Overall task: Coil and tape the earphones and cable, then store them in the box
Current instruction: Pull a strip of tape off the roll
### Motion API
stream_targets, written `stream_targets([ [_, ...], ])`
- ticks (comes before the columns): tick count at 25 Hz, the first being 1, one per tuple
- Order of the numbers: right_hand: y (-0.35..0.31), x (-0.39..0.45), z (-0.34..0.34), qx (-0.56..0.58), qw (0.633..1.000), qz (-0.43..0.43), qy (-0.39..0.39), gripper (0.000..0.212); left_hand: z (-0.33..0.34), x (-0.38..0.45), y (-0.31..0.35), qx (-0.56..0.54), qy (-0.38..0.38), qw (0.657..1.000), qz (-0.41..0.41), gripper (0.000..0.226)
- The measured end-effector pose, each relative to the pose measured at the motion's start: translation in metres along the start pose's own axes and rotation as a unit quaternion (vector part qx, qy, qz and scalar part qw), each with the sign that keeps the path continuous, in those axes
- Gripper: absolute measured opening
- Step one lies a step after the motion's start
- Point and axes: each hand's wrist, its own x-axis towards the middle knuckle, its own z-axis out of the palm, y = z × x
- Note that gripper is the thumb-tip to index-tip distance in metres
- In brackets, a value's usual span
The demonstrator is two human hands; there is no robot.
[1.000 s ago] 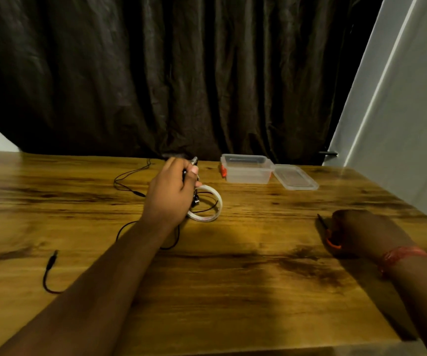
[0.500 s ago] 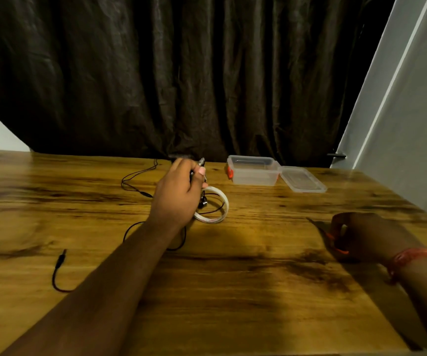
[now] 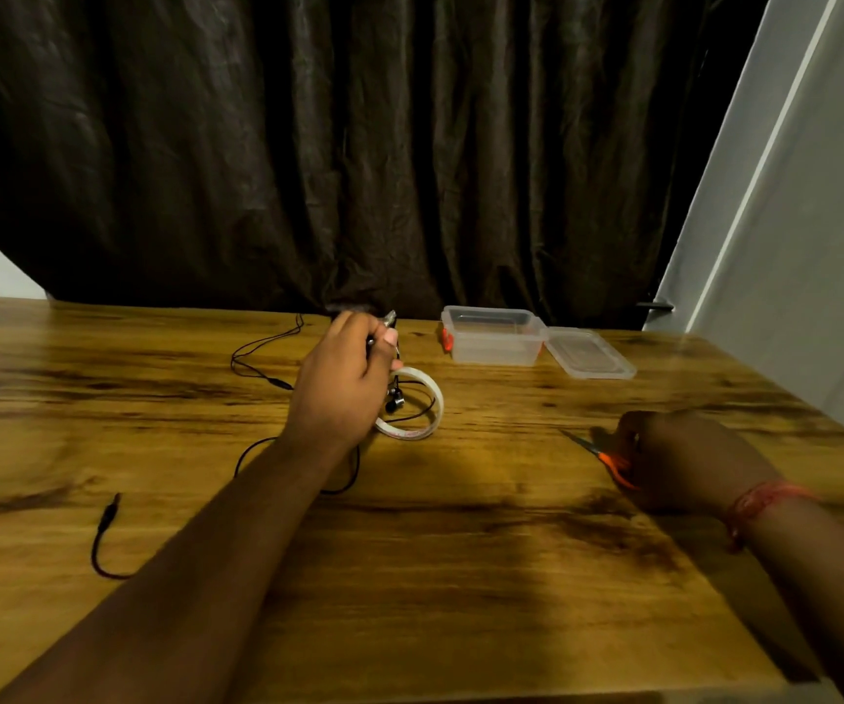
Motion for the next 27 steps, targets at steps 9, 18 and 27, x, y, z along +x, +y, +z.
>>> stream_targets([
  [9, -0.073, 0.026, -0.016, 0.211, 0.975, -0.058, 0.035, 0.027, 0.000, 0.000, -0.002, 0.015, 0.003, 1.000, -0.001, 0.019],
  [18, -0.078, 0.090, -0.018, 0.429, 0.898, -0.090, 0.040, 0.024, 0.001, 0.003, -0.007, 0.022, 0.000, 1.000, -0.015, 0.018],
  [27, -0.093, 0.045, -0.041, 0.248, 0.944, -0.207, 0.063, 0.040, -0.002, 0.006, -0.005, 0.038, 0.017, 0.998, -0.039, 0.021],
])
